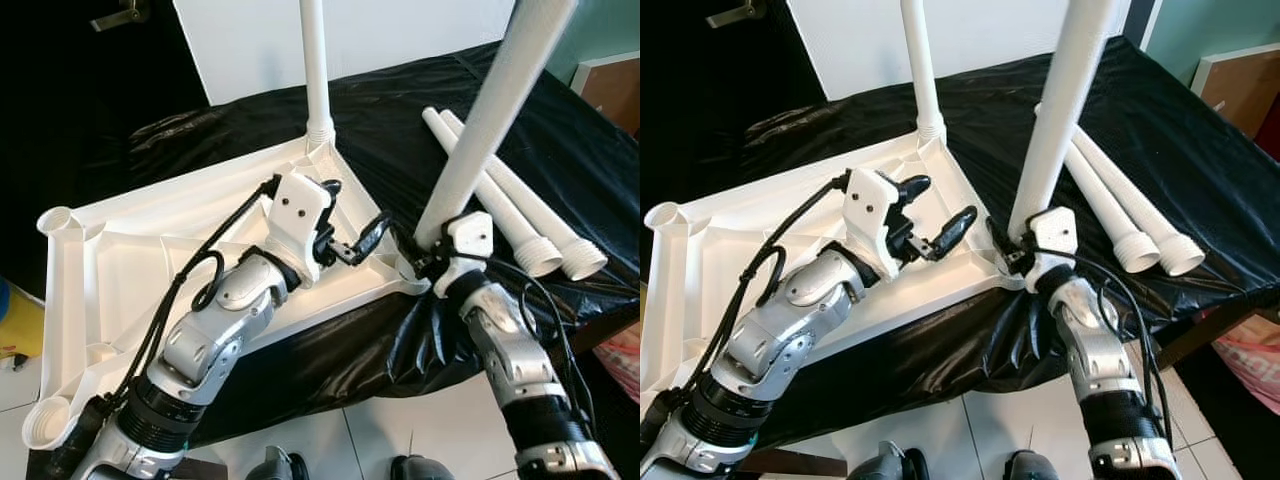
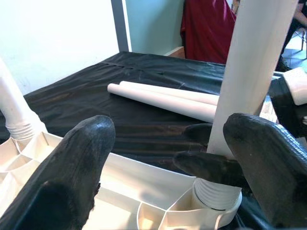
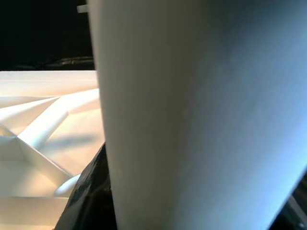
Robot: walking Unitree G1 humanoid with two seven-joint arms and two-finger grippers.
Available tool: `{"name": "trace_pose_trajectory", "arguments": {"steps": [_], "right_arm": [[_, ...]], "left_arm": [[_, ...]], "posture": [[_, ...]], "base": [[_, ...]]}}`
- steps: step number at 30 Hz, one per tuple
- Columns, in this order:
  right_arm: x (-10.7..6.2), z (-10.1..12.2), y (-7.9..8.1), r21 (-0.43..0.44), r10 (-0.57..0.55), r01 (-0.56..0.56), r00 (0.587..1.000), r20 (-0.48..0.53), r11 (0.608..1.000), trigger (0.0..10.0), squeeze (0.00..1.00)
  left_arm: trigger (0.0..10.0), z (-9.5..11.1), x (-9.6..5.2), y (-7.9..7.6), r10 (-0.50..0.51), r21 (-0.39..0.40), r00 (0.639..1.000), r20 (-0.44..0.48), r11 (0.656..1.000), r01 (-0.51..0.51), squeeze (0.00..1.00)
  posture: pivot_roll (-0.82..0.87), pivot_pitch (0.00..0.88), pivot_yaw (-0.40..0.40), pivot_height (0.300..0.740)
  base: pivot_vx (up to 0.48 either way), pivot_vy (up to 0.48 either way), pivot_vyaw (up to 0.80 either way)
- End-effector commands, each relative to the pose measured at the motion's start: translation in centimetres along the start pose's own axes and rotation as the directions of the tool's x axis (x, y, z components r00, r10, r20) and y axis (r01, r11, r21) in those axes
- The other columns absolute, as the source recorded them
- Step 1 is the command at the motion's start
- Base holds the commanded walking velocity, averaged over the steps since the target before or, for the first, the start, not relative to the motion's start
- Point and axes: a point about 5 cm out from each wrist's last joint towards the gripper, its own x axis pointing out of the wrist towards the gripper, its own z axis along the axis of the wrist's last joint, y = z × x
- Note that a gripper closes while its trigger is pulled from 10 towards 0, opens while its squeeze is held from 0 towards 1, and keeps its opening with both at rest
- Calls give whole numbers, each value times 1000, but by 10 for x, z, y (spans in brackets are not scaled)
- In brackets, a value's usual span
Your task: Building children table
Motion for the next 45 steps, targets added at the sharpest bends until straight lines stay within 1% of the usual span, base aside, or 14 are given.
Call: {"name": "trace_pose_trajectory", "arguments": {"steps": [1,5,11,18,19,21,23,24,25,27,29,36,37,45], "right_arm": [[-8,-30,5,56,10,-2,989,-149,998,10000,0],[-10,-35,10,61,29,-17,981,-190,998,10000,0],[-12,-37,8,80,21,-4,976,-216,997,10000,0],[-16,-41,4,127,-11,43,970,-243,991,10000,0],[-19,-41,0,128,-56,87,973,-226,988,10000,0],[-20,-40,0,116,-64,89,976,-206,989,10000,0],[-22,-34,6,80,-50,63,988,-149,995,10000,0],[-23,-33,11,38,-25,31,991,-134,999,10000,0],[-23,-33,11,38,-25,31,991,-134,999,10000,0],[-25,-31,18,-22,17,-20,993,-118,1000,10000,0],[-27,-31,22,-48,39,-45,993,-107,998,10000,0],[-31,-34,26,-70,69,-77,991,-111,995,10000,0],[-32,-34,27,-91,78,-88,991,-107,992,10000,0],[-36,-35,34,-91,113,-120,991,-71,989,10000,0]], "left_arm": [[10000,1,-1,-6,-137,6,991,0,991,137,0],[10000,2,-3,-6,-131,6,991,1,991,131,0],[10000,2,-3,-6,-130,5,992,1,992,130,0],[10000,2,-3,-6,-131,2,991,1,991,131,0],[10000,2,-2,-7,-135,0,991,0,991,135,0],[10000,2,-2,-7,-137,0,991,0,991,137,0],[10000,2,-2,-7,-139,-2,990,0,990,139,0],[10000,2,-2,-7,-140,-2,990,1,990,140,0],[10000,2,-2,-7,-140,-2,990,1,990,140,0],[10000,2,-2,-7,-141,-3,990,1,990,141,0],[10000,2,-2,-7,-142,-4,990,1,990,142,0],[10000,2,-1,-7,-143,-8,990,5,990,143,0],[10000,2,-1,-7,-143,-10,990,5,990,143,0],[10000,3,-3,-7,-143,-8,990,6,990,143,0]], "posture": [[-55,120,87,740],[-50,123,83,740],[-51,125,83,740],[-53,129,85,740],[-56,132,88,740],[-56,132,88,740],[-59,133,90,740],[-60,134,90,740],[-60,134,90,740],[-62,134,92,740],[-63,134,92,740],[-62,134,92,740],[-62,134,92,740],[-56,133,93,740]], "base": [[0,0,0],[0,0,0],[0,0,0],[0,0,0],[0,0,0],[0,0,0],[0,0,0],[0,0,0],[0,0,0],[0,0,0],[0,0,0],[0,0,0],[0,0,0],[0,0,0]]}}
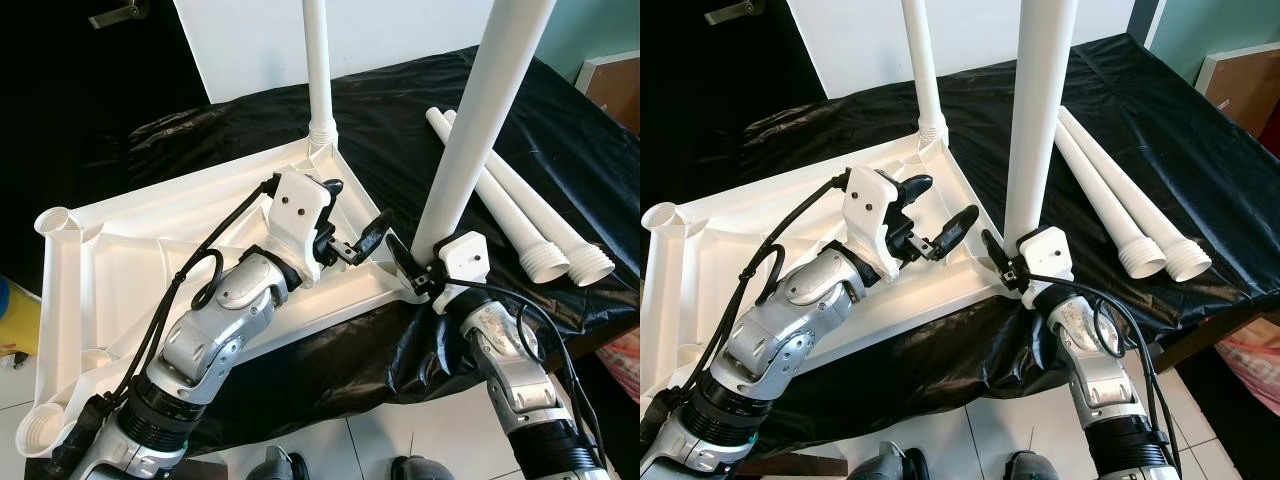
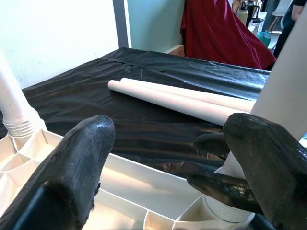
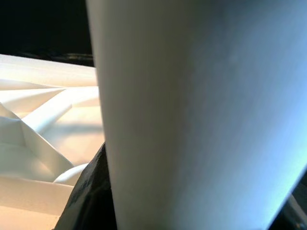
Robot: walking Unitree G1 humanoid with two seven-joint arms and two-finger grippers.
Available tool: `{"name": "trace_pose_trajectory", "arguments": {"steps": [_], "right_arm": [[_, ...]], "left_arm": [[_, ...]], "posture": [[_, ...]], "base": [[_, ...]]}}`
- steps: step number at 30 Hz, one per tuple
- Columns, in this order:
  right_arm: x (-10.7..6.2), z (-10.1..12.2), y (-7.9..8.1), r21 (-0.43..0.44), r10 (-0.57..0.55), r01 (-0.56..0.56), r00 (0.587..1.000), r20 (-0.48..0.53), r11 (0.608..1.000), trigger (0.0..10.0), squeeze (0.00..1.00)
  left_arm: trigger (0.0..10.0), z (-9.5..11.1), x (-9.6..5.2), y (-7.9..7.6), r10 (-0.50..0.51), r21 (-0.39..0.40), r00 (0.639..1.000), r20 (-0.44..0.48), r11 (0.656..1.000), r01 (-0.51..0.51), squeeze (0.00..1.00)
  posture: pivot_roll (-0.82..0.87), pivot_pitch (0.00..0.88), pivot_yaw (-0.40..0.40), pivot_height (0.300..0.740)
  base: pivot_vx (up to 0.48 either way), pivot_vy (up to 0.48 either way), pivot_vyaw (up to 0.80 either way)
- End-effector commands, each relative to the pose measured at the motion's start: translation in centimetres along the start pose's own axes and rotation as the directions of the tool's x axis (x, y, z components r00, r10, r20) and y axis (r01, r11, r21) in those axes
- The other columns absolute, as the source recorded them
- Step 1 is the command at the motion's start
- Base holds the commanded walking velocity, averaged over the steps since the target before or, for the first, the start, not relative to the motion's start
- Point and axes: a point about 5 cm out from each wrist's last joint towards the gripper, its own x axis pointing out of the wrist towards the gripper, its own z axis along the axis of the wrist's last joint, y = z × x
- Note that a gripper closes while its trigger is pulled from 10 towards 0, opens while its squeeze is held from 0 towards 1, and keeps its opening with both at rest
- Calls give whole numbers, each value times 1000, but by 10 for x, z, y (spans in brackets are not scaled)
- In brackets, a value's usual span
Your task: Building children table
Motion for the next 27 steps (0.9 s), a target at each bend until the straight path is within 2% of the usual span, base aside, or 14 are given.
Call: {"name": "trace_pose_trajectory", "arguments": {"steps": [1,3,4,8,9,12,15,18,25,27], "right_arm": [[-11,-28,19,53,77,-71,989,-128,996,10000,0],[-14,-28,19,105,47,-34,992,-115,994,10000,0],[-14,-29,17,160,10,9,993,-116,987,10000,0],[-14,-29,17,160,10,9,993,-116,987,10000,0],[-15,-32,14,238,-49,81,989,-136,968,10000,0],[-15,-34,13,256,-67,103,987,-148,961,10000,0],[-15,-34,13,256,-67,103,987,-148,961,10000,0],[-12,-37,7,252,-98,145,977,-191,957,10000,0],[-7,-38,2,225,-82,136,969,-234,965,10000,0],[-5,-33,4,146,-22,55,976,-215,988,10000,0]], "left_arm": [[10000,2,-2,-7,-136,10,991,-1,991,136,0],[10000,3,-3,-6,-136,10,991,-1,991,136,0],[10000,3,-3,-6,-136,12,991,-1,991,136,0],[10000,3,-3,-6,-136,12,991,-1,991,136,0],[10000,4,-3,-6,-138,11,990,0,990,138,0],[10000,4,-3,-6,-139,12,990,1,990,139,0],[10000,4,-3,-6,-139,12,990,1,990,139,0],[10000,4,-2,-7,-143,11,990,0,990,143,0],[10000,4,-2,-7,-147,10,989,0,989,147,0],[10000,4,-2,-7,-144,10,990,1,989,144,0]], "posture": [[-56,133,93,740],[-56,132,93,740],[-55,131,94,740],[-55,131,94,740],[-56,131,96,740],[-57,130,98,740],[-57,130,98,740],[-58,130,99,740],[-58,129,98,740],[-56,127,92,740]], "base": [[0,0,0],[0,0,0],[0,0,0],[0,0,0],[0,0,0],[0,0,0],[0,0,0],[0,0,0],[0,0,0],[0,0,0]]}}
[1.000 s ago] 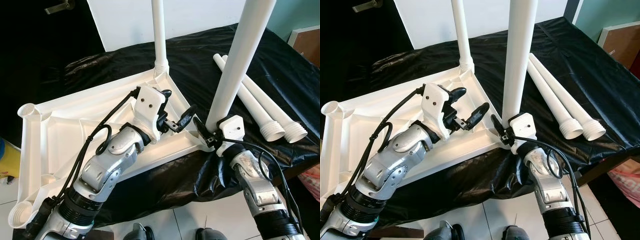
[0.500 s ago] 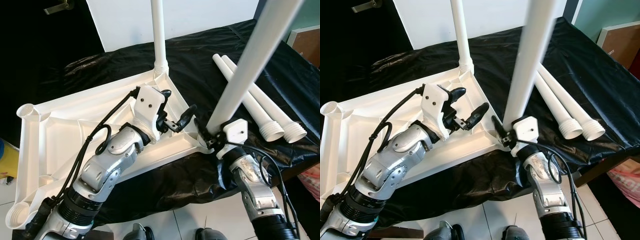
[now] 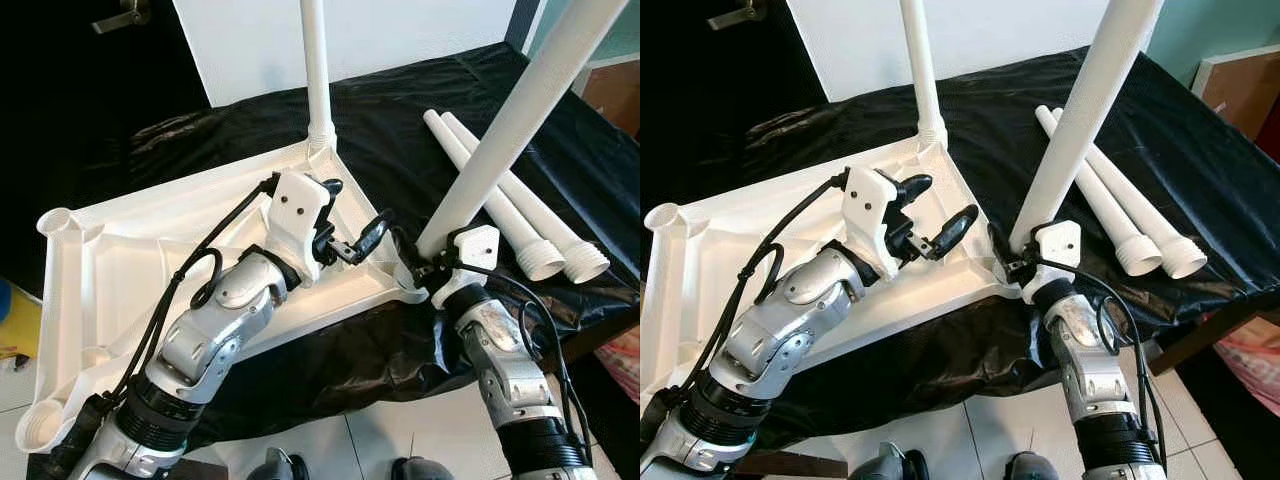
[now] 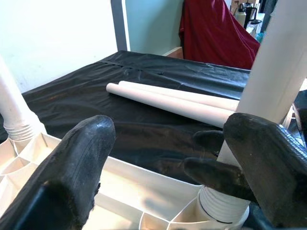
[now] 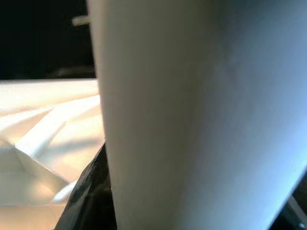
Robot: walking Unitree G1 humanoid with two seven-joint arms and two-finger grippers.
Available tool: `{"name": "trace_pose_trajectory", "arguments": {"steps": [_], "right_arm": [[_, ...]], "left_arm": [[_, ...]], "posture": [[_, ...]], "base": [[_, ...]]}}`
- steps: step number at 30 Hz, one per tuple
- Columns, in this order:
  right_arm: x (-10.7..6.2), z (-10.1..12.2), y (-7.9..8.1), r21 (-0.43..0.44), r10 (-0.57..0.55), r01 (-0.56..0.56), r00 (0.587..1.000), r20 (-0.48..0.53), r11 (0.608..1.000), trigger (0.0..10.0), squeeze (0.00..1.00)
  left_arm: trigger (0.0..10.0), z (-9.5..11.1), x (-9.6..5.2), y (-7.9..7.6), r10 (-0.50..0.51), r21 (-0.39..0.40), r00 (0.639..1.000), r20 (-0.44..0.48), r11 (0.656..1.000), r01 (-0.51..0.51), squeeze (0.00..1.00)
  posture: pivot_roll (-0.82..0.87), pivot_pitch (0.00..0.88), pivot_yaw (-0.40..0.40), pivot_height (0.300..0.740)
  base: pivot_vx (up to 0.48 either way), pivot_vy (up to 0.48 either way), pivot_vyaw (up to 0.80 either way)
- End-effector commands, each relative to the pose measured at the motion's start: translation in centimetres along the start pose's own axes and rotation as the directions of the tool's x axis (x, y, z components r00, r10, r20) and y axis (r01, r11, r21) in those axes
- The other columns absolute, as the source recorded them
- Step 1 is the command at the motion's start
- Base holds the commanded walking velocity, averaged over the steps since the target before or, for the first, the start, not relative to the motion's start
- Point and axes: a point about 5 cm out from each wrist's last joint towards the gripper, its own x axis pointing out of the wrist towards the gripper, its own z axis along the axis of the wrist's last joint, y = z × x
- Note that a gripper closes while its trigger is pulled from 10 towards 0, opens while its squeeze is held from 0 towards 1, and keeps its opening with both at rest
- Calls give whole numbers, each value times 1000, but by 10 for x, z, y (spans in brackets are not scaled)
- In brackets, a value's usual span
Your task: Building children table
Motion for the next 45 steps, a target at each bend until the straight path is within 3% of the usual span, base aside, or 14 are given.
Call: {"name": "trace_pose_trajectory", "arguments": {"steps": [1,7,8,9,10,18,19,20,21,24,34,37,43,45], "right_arm": [[-12,-29,6,-14,39,-42,987,-157,999,10000,0],[-9,-7,6,-38,71,-73,995,-68,997,10000,0],[-7,1,4,-46,81,-83,995,-52,995,10000,0],[-7,1,4,-46,81,-83,995,-52,995,10000,0],[-5,8,3,-52,93,-95,995,-39,994,10000,0],[3,28,-7,-67,142,-147,987,-69,987,10000,0],[6,32,-8,-78,171,-179,981,-95,981,10000,0],[6,32,-8,-78,171,-179,981,-95,981,10000,0],[8,34,-9,-90,197,-207,974,-111,974,10000,0],[12,40,-10,-78,266,-279,953,-146,957,10000,0],[16,49,-11,-81,392,-413,899,-195,907,10000,0],[15,53,-6,-95,489,-515,847,-207,852,10000,0],[13,56,-1,-87,549,-576,808,-216,813,10000,0],[9,56,4,-77,608,-636,762,-224,768,10000,0]], "left_arm": [[10000,4,-2,-8,-141,12,990,2,990,141,0],[10000,4,-1,-8,-157,-6,987,9,988,157,0],[10000,5,-2,-9,-178,-36,984,20,983,179,635],[10000,5,-2,-9,-178,-36,984,20,983,179,635],[10000,6,-3,-9,-197,-68,980,33,978,199,1000],[10000,15,-5,-13,-318,-69,945,79,944,323,1000],[10000,19,-4,-14,-353,-48,931,91,932,358,110],[10000,19,-4,-14,-353,-48,931,91,932,358,110],[10000,22,-2,-15,-382,-43,919,97,921,388,0],[10000,28,-1,-24,-509,-35,855,97,857,514,0],[10000,33,3,-35,-628,-45,772,101,772,634,0],[10000,38,5,-38,-674,-69,726,135,724,686,0],[10000,46,7,-37,-692,-93,701,173,697,711,0],[10000,56,8,-33,-697,-123,678,232,671,731,0]], "posture": [[-56,127,91,740],[-58,122,84,740],[-61,119,82,740],[-61,119,82,740],[-61,119,82,740],[-70,101,59,740],[-69,98,53,740],[-69,98,53,740],[-70,97,48,740],[-72,97,41,740],[-75,90,34,740],[-76,85,34,740],[-78,80,37,740],[-80,78,39,740]], "base": [[0,0,0],[0,0,0],[0,0,0],[0,0,0],[0,0,0],[0,0,0],[0,0,0],[0,0,0],[0,0,0],[0,0,0],[0,0,0],[0,0,0],[0,0,0],[0,0,0]]}}
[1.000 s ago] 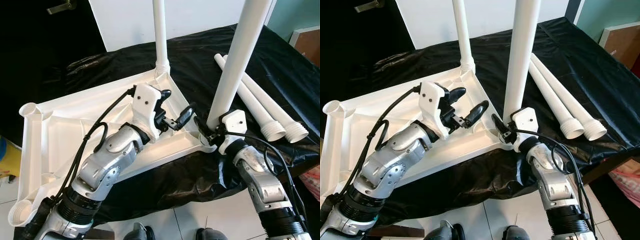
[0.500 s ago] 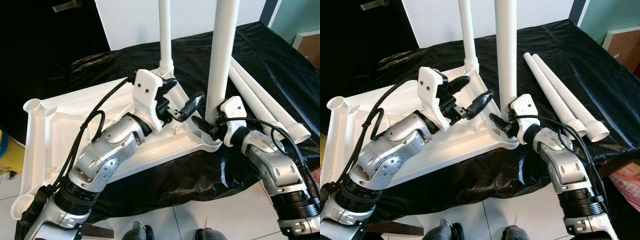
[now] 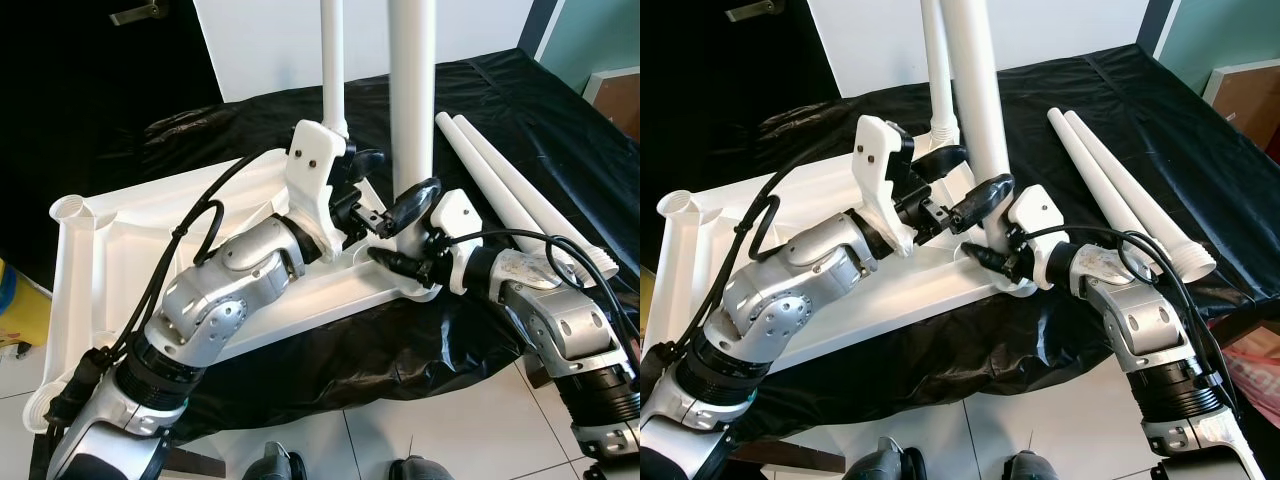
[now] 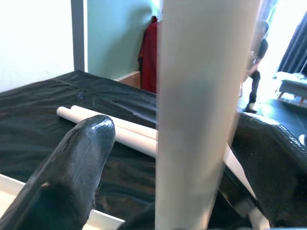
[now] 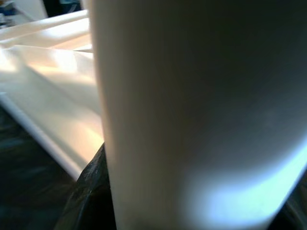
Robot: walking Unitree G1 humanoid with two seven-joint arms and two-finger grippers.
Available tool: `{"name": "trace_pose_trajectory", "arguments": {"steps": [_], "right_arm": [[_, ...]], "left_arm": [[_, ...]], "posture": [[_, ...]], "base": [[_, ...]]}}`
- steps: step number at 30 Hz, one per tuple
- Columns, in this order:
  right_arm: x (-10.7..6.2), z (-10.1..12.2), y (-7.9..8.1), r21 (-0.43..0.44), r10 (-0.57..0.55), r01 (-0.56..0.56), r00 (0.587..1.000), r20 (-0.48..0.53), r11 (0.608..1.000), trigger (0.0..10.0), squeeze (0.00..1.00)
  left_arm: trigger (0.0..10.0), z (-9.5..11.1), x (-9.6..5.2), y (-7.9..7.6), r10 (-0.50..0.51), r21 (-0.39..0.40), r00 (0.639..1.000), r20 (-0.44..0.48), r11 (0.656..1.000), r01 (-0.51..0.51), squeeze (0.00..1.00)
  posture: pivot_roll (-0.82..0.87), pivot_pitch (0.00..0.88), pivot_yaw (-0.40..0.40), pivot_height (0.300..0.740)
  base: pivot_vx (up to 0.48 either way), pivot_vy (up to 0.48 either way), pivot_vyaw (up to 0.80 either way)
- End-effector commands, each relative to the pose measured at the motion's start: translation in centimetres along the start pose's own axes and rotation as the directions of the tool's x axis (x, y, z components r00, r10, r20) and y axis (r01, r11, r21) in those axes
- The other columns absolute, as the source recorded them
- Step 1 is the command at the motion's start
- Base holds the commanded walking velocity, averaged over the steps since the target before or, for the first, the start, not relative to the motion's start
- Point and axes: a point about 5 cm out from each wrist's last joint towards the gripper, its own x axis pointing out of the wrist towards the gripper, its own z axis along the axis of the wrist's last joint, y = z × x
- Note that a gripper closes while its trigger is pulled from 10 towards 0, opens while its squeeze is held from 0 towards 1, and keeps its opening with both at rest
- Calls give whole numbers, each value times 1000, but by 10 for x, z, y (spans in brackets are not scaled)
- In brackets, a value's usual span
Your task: Building children table
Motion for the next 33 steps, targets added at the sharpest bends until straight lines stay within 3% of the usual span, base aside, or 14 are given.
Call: {"name": "trace_pose_trajectory", "arguments": {"steps": [1,3,8,9,12,13,24,25,28,33], "right_arm": [[2,5,6,-6,52,-52,999,16,999,10000,0],[0,3,12,-6,123,-123,992,5,992,10000,0],[-3,-1,14,-2,162,-162,987,-13,987,10000,0],[-3,-1,14,0,161,-161,987,-13,987,10000,0],[-3,-1,14,0,161,-161,987,-13,987,10000,0],[-3,-1,14,3,161,-161,987,-12,987,10000,0],[2,-3,14,71,115,-114,993,-3,991,10000,0],[4,-1,12,84,93,-94,996,10,992,10000,0],[5,0,11,96,79,-81,997,25,992,10000,0],[5,2,12,109,68,-72,997,40,991,10000,0]], "left_arm": [[10000,8,-8,-26,-545,3,838,21,838,545,0],[10000,23,-9,-23,-573,-66,813,103,812,580,0],[10000,40,-12,-20,-598,-136,776,199,768,626,0],[2275,40,-12,-19,-597,-147,779,195,767,625,0],[2275,40,-12,-19,-597,-147,779,195,767,625,0],[0,39,-12,-17,-594,-155,781,191,768,622,0],[0,39,-9,-14,-573,-135,803,162,793,593,0],[0,40,-8,-12,-550,-130,821,149,813,568,0],[0,40,-7,-9,-530,-124,836,145,828,547,0],[0,38,-6,-3,-537,-85,833,134,831,549,0]], "posture": [[-80,78,39,740],[-80,77,43,740],[-84,73,52,740],[-84,73,54,740],[-84,73,54,740],[-85,73,55,740],[-84,74,59,740],[-85,75,59,740],[-85,75,59,740],[-83,76,59,740]], "base": [[0,0,0],[0,0,0],[0,0,0],[0,0,0],[0,0,0],[0,0,0],[0,0,0],[0,0,0],[0,0,0],[0,0,0]]}}
